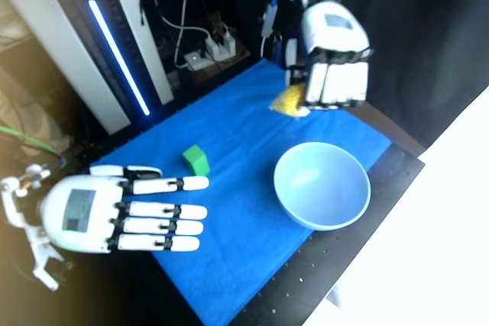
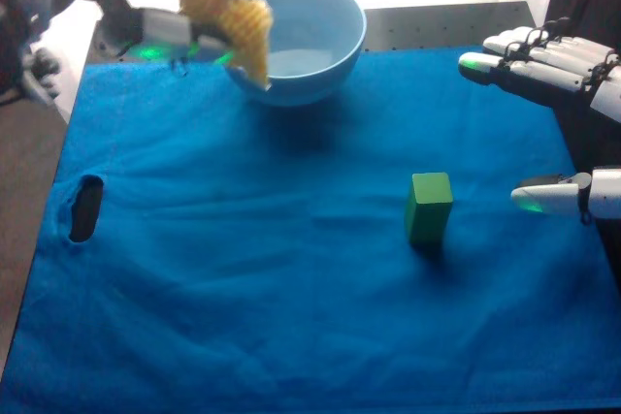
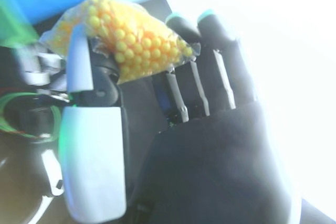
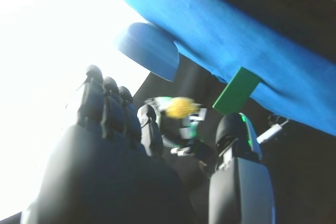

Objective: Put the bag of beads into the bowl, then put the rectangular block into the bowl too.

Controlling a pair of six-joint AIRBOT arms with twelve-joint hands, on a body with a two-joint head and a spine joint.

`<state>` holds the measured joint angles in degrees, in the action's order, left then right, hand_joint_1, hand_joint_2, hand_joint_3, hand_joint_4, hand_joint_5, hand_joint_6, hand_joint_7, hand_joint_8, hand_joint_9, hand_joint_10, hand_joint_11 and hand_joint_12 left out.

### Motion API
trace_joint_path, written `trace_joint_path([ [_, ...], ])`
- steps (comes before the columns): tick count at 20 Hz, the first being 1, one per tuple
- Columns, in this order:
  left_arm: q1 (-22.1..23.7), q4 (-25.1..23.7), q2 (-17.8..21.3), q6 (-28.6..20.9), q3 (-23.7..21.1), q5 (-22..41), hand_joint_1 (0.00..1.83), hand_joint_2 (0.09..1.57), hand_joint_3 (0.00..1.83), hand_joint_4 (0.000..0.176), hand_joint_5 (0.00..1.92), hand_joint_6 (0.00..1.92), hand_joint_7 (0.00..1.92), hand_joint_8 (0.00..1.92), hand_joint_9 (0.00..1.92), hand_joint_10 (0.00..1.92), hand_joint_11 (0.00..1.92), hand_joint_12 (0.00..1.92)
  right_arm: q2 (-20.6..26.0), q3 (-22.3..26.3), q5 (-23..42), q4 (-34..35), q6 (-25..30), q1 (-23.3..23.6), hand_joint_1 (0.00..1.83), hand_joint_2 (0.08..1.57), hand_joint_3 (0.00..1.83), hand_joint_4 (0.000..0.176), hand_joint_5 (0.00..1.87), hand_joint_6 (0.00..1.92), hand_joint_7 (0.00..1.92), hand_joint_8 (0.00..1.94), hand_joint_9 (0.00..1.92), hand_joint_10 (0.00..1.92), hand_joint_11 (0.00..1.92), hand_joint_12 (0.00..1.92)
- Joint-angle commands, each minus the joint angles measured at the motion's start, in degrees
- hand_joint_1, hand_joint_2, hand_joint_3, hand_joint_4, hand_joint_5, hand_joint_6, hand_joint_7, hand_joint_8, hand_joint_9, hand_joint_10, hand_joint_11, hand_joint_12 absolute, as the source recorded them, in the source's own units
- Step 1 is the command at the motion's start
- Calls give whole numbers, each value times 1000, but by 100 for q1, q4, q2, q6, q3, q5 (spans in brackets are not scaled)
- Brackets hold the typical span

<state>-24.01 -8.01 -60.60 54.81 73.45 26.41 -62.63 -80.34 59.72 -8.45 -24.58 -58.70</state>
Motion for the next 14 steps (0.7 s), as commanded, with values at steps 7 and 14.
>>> trace_joint_path([
  [7,483,867,-1378,488,1653,-198,1014,1124,0,0,735,449,763,659,594,844,263,1580,-180,-223,673,113,18,176,783,1107,6,176,20,0,36,1,0,0,0,0],
  [14,608,996,-1577,498,2021,-504,774,960,0,175,216,0,392,0,377,22,0,985,-258,-299,678,-99,18,332,790,1118,7,176,0,0,0,0,0,0,0,0],
])
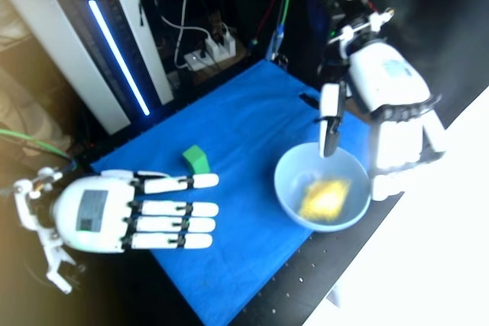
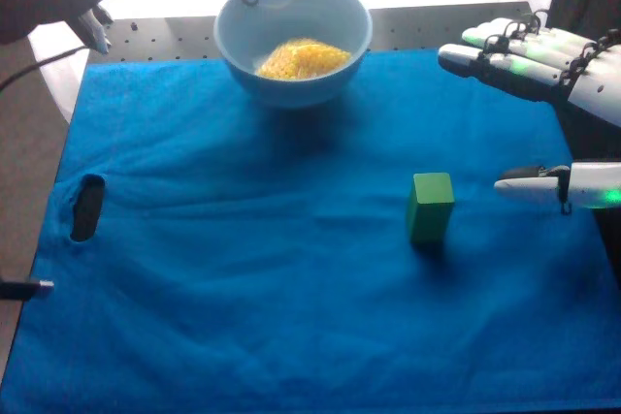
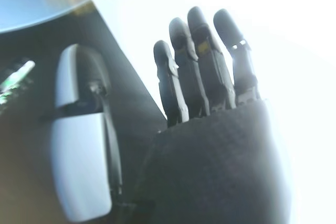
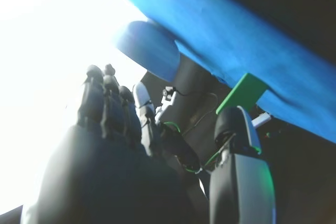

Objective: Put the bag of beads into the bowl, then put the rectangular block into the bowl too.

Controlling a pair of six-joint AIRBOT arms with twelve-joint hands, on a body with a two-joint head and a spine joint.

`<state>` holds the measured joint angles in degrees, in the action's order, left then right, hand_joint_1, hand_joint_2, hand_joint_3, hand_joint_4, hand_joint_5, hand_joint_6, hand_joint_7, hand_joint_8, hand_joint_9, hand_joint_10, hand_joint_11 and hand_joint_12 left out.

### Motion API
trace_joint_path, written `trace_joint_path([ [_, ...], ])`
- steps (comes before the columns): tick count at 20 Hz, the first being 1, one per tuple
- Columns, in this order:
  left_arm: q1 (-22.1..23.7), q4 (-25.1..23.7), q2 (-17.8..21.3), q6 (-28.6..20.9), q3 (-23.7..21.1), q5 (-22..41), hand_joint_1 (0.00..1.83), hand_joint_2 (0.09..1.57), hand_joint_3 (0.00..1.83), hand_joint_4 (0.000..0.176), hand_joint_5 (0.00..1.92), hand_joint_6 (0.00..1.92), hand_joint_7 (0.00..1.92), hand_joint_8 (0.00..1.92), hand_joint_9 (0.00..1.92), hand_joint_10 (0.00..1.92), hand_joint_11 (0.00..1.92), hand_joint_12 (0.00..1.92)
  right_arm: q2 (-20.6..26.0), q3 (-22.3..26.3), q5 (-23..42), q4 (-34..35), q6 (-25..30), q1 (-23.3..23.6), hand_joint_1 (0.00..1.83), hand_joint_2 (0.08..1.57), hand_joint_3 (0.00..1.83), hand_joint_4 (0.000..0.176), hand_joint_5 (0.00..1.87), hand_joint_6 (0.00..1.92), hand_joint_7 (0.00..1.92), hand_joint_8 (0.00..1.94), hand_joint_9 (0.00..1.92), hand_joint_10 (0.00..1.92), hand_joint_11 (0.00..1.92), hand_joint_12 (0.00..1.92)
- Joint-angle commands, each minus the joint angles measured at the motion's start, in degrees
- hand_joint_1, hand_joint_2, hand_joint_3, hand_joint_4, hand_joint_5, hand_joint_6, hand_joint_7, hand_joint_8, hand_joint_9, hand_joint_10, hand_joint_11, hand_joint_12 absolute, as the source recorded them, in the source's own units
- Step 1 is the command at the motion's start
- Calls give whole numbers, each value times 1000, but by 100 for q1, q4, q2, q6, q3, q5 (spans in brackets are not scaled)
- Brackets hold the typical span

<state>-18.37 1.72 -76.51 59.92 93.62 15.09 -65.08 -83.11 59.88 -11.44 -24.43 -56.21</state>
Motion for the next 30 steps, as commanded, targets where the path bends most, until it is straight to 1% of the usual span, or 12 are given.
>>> trace_joint_path([
  [1,12,23,67,-13,-61,646,765,967,0,176,189,0,384,0,366,15,0,980,-12,-20,665,178,3,87,802,1124,7,176,0,0,0,0,0,0,0,0],
  [11,-1463,-332,2265,-877,-2430,2573,748,953,0,176,156,0,214,3,220,2,0,655,76,554,938,-200,3,148,672,1045,0,176,0,0,0,0,0,0,17,7],
  [13,-1982,-213,2529,-1089,-2772,3187,799,932,0,171,187,11,192,0,202,0,0,650,76,589,942,-304,3,148,550,1033,0,105,0,0,45,13,9,2,98,47],
  [15,-2463,-18,2789,-1098,-3182,3843,793,941,0,151,167,1,161,0,175,1,0,580,64,584,941,-327,3,148,634,994,0,103,6,2,22,1,0,0,57,31],
  [16,-2651,47,2846,-1117,-3331,4153,789,933,0,101,132,0,145,2,154,2,0,490,7,552,938,-324,3,148,575,942,0,161,52,10,43,5,45,12,132,58],
  [17,-2715,66,2847,-1149,-3367,4292,789,933,0,101,132,0,145,2,154,2,0,490,-12,527,935,-312,3,148,575,942,0,161,52,10,43,5,45,12,132,58],
  [18,-2753,67,2825,-1202,-3386,4406,754,911,0,113,133,0,145,0,197,14,0,528,-87,487,932,-273,3,153,585,986,3,118,205,13,190,9,202,16,254,80],
  [19,-2757,67,2808,-1207,-3391,4421,754,911,0,113,133,0,145,0,197,14,0,528,-117,465,928,-268,3,163,585,986,3,118,205,13,190,9,202,16,254,80],
  [21,-2761,73,2797,-1210,-3391,4388,757,924,2,110,138,2,148,3,203,11,0,526,-231,376,851,-274,3,235,712,988,0,11,447,8,462,9,487,20,486,120],
  [25,-2811,83,2782,-1254,-3391,4349,739,924,0,112,136,0,152,1,211,5,0,618,-372,229,675,-280,3,279,839,1000,0,0,615,0,634,0,619,3,600,225],
  [27,-2825,101,2779,-1263,-3391,4340,753,919,0,108,135,0,172,3,217,3,0,597,-429,172,610,-280,3,296,889,1023,0,0,723,1,753,1,752,12,396,989],
  [30,-2841,118,2777,-1265,-3391,4322,760,914,0,101,140,1,183,3,229,4,0,616,-532,82,538,-280,3,337,922,1018,0,0,769,4,808,7,801,27,364,1246],
])
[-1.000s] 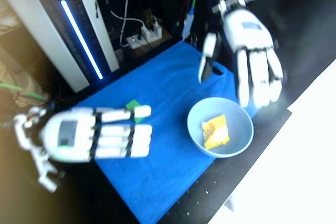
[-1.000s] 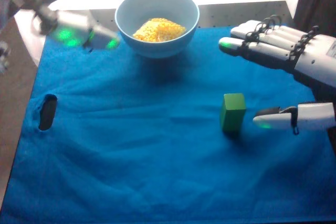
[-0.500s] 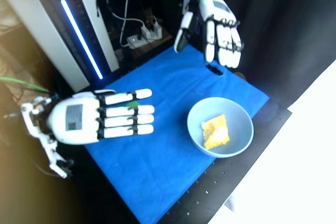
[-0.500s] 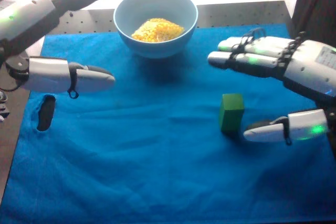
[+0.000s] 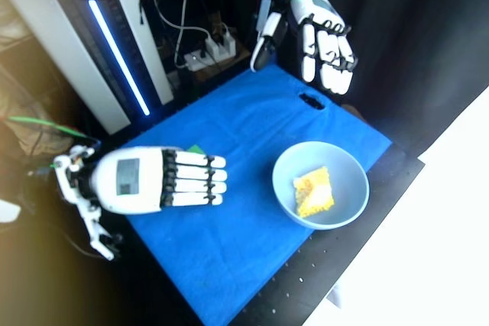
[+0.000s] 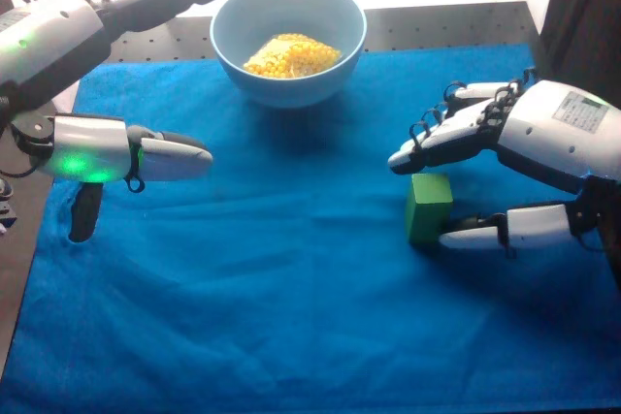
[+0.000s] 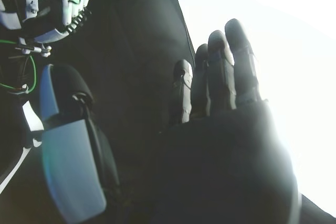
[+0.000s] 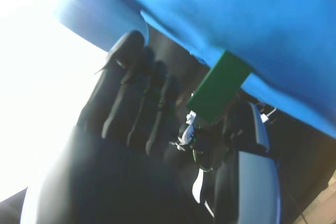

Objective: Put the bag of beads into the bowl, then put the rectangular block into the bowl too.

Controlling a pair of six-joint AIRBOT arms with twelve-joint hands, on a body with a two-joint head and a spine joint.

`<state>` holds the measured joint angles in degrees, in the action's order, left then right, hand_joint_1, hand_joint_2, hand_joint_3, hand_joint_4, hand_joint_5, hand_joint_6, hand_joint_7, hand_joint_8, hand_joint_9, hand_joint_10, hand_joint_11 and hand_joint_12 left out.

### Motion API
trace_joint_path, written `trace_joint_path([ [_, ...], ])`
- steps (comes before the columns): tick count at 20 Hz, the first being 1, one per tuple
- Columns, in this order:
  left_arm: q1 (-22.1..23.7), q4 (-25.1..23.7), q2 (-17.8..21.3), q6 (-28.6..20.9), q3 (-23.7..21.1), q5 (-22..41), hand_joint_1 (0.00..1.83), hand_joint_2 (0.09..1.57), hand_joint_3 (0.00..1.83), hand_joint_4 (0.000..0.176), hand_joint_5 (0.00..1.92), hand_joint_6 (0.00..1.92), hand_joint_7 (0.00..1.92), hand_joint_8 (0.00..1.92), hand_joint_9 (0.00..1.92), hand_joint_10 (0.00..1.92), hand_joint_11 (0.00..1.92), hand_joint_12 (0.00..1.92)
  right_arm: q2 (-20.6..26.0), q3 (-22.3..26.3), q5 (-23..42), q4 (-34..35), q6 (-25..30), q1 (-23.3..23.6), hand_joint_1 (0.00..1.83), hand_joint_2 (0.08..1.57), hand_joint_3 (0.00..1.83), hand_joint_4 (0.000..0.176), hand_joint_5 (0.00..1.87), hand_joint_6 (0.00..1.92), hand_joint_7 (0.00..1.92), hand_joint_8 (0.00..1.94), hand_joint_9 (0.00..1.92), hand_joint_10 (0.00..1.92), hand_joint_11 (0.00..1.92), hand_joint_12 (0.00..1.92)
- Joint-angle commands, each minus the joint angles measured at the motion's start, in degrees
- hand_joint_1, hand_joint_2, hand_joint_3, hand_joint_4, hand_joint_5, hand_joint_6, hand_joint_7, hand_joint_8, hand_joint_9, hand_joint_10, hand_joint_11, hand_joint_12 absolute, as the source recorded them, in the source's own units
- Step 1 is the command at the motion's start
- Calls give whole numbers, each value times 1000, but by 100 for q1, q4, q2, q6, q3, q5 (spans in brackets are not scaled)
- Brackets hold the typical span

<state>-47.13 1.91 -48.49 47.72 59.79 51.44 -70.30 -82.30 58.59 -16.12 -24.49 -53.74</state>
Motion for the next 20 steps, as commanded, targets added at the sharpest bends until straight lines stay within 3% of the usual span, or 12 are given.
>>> trace_joint_path([
  [1,33,99,-27,-45,-8,676,788,918,0,98,149,2,178,1,224,1,0,590,-37,-17,659,189,9,107,924,1022,0,0,794,7,847,15,853,57,394,1375],
  [4,29,104,-30,-46,-6,650,806,921,1,109,151,1,188,2,229,2,0,599,-105,-39,656,186,9,179,922,1026,0,0,816,1,872,0,641,679,406,1489],
  [7,29,114,-36,-46,-2,662,776,917,0,94,153,3,196,4,241,3,0,677,-140,-38,657,169,9,220,915,1028,0,11,769,0,845,0,575,765,406,1418],
  [9,29,123,-56,-46,4,658,780,914,0,109,157,1,195,1,246,3,0,647,-164,-42,657,165,9,243,909,1026,1,32,741,0,844,6,572,815,422,1405],
  [10,29,123,-62,-46,5,649,794,919,1,126,155,0,185,2,230,4,0,573,-174,-47,657,165,9,248,919,1024,0,0,783,9,881,20,617,859,497,1416],
  [13,29,128,-73,-46,9,641,796,924,3,125,151,0,182,2,226,4,0,555,-202,-64,657,165,9,253,935,1031,0,0,818,6,910,27,634,931,536,1488],
  [14,29,130,-74,-46,9,641,789,926,2,110,146,0,186,2,234,5,0,573,-204,-64,657,165,9,253,1038,1063,15,75,997,694,1071,173,695,1203,560,1661],
  [15,29,131,-76,-46,10,637,787,922,0,115,150,0,196,2,252,6,0,608,-207,-64,657,165,9,253,1074,1086,2,55,1029,887,956,922,785,1440,641,1833],
  [16,28,135,-82,-46,12,622,790,924,1,106,153,1,199,3,253,6,0,610,-208,-64,657,165,9,253,1091,1086,0,13,1036,884,933,1032,782,1448,620,1851],
  [17,28,136,-85,-46,14,618,787,924,1,109,150,0,197,1,256,7,0,609,-208,-65,657,165,9,253,1103,1083,0,0,1049,873,1015,915,894,1254,698,1713],
  [18,28,136,-88,-46,15,610,802,924,0,117,155,1,195,0,260,5,0,586,-208,-67,657,166,9,254,1239,1071,0,0,1079,677,1098,979,974,1164,745,1667],
  [20,27,139,-100,-46,20,602,814,922,0,119,157,1,200,1,273,6,0,592,-208,-70,658,166,9,272,1262,1076,2,0,1039,729,1108,984,983,1067,744,1525],
])
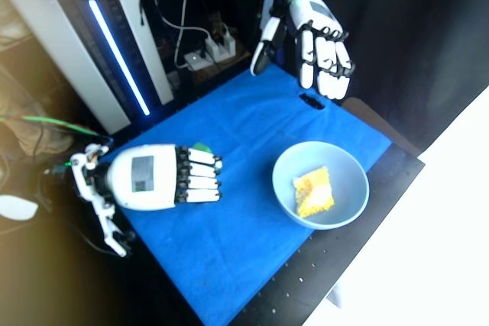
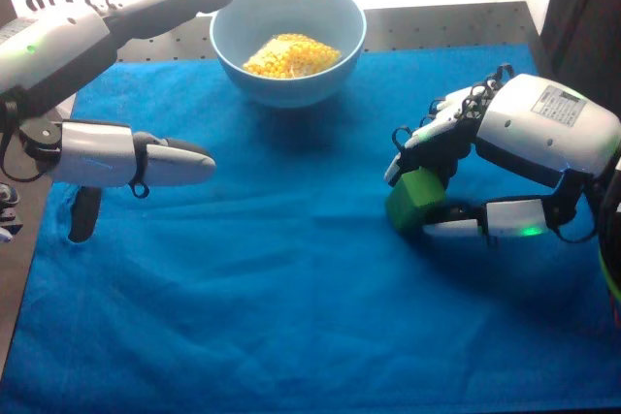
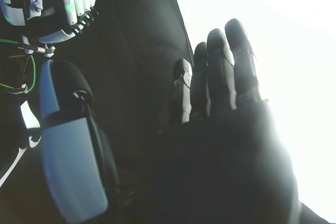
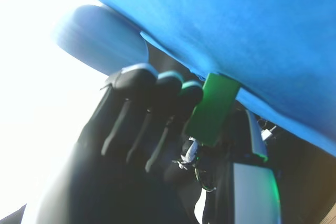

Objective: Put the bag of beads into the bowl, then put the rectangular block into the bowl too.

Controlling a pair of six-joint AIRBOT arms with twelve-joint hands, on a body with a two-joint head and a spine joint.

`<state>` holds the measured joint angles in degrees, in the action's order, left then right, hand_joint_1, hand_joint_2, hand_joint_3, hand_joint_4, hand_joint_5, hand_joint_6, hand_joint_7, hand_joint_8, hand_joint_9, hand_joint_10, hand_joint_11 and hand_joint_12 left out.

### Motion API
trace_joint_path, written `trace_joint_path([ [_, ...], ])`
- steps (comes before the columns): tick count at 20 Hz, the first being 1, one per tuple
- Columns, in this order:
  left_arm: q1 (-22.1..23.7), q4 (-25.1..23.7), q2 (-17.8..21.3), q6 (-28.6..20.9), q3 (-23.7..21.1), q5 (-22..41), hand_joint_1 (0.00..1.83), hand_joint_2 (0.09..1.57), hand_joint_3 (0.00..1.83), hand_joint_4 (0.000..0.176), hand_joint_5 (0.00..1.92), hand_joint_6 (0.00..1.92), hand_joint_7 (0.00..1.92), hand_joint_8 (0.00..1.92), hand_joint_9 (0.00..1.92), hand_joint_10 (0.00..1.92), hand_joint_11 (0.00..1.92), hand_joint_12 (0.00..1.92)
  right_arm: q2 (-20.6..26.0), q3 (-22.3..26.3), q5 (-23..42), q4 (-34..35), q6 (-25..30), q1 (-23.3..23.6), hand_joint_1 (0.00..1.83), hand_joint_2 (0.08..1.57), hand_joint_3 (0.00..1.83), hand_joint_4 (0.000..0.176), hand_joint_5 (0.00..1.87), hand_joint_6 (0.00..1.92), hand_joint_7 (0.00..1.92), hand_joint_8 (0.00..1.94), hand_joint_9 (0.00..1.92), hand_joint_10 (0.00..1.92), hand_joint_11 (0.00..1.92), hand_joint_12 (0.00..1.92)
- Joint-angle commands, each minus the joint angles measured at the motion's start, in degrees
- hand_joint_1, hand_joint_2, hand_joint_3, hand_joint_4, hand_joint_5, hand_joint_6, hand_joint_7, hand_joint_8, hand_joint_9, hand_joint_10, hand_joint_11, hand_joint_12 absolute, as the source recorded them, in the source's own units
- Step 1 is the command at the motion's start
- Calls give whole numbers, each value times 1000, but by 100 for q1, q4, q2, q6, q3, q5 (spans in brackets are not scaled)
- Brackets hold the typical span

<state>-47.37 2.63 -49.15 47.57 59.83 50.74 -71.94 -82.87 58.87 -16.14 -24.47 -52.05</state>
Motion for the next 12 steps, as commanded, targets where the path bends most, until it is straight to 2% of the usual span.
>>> trace_joint_path([
  [1,51,67,-38,-30,17,672,814,922,0,119,157,1,200,1,273,6,0,592,-45,-13,630,169,7,106,1262,1076,2,0,1039,729,1108,984,983,1067,744,1525],
  [4,38,83,-57,-30,24,650,818,926,1,113,155,0,198,1,267,1,0,567,-43,-37,631,172,7,131,1264,1090,0,0,989,799,1096,1014,1004,1003,761,1483],
  [5,9,97,-57,-31,24,649,820,940,4,135,139,0,191,0,237,0,0,527,-38,-47,637,166,7,178,1276,1075,0,0,1038,707,1120,990,1038,1012,799,1441],
  [6,-4,107,-57,-31,25,650,818,939,3,142,141,2,195,2,237,1,0,519,-32,-48,646,157,7,213,1272,1072,0,0,1043,710,1124,975,1048,1008,821,1414],
  [7,-20,119,-58,-31,26,657,816,938,2,142,143,3,194,1,237,1,0,516,-30,-43,705,122,7,265,1268,1074,0,0,1044,714,1117,984,1053,1049,837,1452],
  [8,-34,129,-57,-31,26,663,812,936,1,140,140,1,192,0,226,0,0,518,-2,-36,775,103,7,322,1164,1081,6,0,1044,853,1065,898,1037,1135,866,1522],
  [9,-50,144,-56,-31,27,673,806,935,0,140,145,1,192,0,230,1,0,545,56,-32,910,103,7,386,1162,1088,2,0,1032,898,1064,885,1029,1217,907,1583],
  [10,-66,166,-55,-31,28,689,801,937,1,136,142,0,187,0,229,1,0,534,108,-31,1007,111,7,434,1160,1098,2,0,1008,941,1080,953,1057,1334,990,1668],
  [12,-134,257,-54,-30,27,778,814,948,5,140,145,1,191,2,239,4,0,526,125,-68,1090,124,7,745,1159,1114,0,0,981,982,1102,1002,1090,1455,1008,1775],
])
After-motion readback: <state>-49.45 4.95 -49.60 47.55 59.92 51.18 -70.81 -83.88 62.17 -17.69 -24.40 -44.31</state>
